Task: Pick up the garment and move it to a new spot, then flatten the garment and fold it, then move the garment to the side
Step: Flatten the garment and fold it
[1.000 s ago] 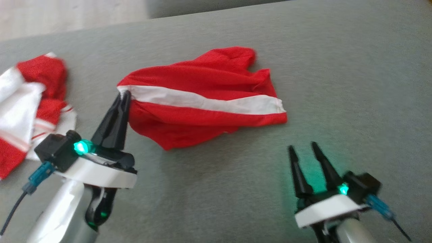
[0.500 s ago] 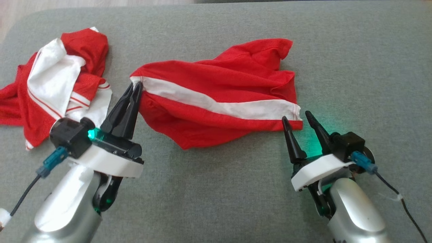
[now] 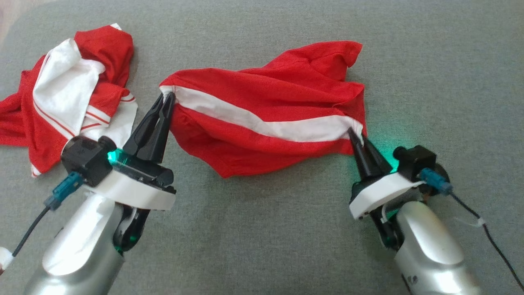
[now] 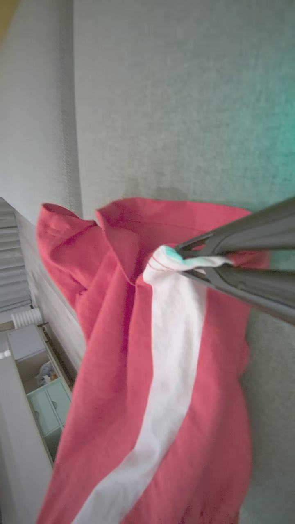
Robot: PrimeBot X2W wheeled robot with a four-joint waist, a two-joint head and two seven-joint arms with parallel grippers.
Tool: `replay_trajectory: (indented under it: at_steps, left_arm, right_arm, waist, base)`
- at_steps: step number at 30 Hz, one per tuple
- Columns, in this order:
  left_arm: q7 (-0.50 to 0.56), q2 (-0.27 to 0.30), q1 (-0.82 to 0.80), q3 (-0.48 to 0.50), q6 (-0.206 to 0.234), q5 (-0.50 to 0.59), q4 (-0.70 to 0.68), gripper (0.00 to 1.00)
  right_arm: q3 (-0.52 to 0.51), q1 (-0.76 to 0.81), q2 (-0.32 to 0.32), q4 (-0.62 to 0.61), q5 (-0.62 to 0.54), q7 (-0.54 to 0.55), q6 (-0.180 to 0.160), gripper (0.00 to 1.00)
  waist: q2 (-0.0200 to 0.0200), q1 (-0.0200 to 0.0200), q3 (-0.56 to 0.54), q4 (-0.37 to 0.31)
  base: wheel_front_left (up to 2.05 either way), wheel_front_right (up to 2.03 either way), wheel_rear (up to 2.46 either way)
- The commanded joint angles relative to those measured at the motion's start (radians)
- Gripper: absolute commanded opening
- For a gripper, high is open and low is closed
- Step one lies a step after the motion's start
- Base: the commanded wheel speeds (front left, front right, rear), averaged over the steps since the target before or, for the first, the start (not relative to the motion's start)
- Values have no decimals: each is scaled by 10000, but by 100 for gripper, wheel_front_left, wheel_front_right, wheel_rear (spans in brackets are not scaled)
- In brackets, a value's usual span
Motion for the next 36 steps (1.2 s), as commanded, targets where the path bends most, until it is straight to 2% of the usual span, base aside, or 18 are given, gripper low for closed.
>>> replay_trajectory:
  at_steps: [1,6,10,12,13,14,16,19,22,24,26,29,36]
  left_arm:
    - [-93,345,-448,424,16,-24,-316,0]
    - [-94,521,-661,567,16,-122,-655,0]
    - [-94,942,-1969,198,16,149,-820,0]
    - [-91,1020,-3090,-133,16,298,-683,0]
    - [-84,1023,-3754,-333,16,367,-546,0]
    - [-84,1023,-3754,-333,16,367,-546,0]
    - [-76,943,-5175,-700,16,525,-98,0]
    - [-86,527,-7344,-930,16,1062,719,0]
    - [-91,-225,-8933,-472,33,1878,1045,0]
    - [-92,-629,-9407,-151,31,2329,1024,0]
    - [-92,-946,-9428,153,28,2604,912,0]
    - [-93,-1229,-8740,352,22,2785,667,0]
    - [-94,-1395,-5677,-237,18,2781,360,0]
  right_arm:
    - [49,-218,30,-470,-96,-38,-9,0]
    - [-1011,-417,30,-2398,-207,-38,-9,0]
    - [-1937,-1510,-60,-4068,-429,-38,-9,0]
    - [-2027,-2445,-369,-4367,-421,-38,-9,0]
    - [-2086,-3019,-570,-4337,-333,-38,-9,0]
    - [-2086,-3019,-570,-4337,-333,-38,-9,0]
    - [-2230,-4305,-957,-4021,-77,-38,-9,0]
    - [-2693,-6224,-1430,-3404,348,-38,-9,0]
    - [-2851,-7683,-2088,-3243,175,-38,-9,0]
    - [-2776,-8184,-2420,-3342,141,-38,-9,0]
    - [-2725,-8234,-2698,-3492,224,-38,-9,0]
    - [-2415,-7460,-3053,-3727,442,-38,-9,0]
    - [-2001,-3942,-3575,-4266,1520,-38,-9,0]
  waist:
    - [0,-1,-11,-31]
    - [0,-1,55,-294]
    - [0,-1,401,-593]
    - [0,-1,666,-762]
    - [0,-1,826,-843]
    - [0,-1,826,-843]
    - [0,-1,1132,-987]
    - [0,-1,1619,-1087]
    - [0,-1,2012,-1134]
    - [0,-1,2159,-1166]
    - [0,-1,2152,-1171]
    - [0,-1,2060,-1174]
    - [0,-1,1944,-1114]
  base:
    - [0,0,0]
    - [0,0,0]
    - [0,0,0]
    - [0,0,0]
    - [0,0,0]
    - [0,0,0]
    - [0,0,0]
    - [0,0,0]
    - [0,0,0]
    - [0,0,0]
    - [0,0,0]
    - [0,0,0]
    - [0,0,0]
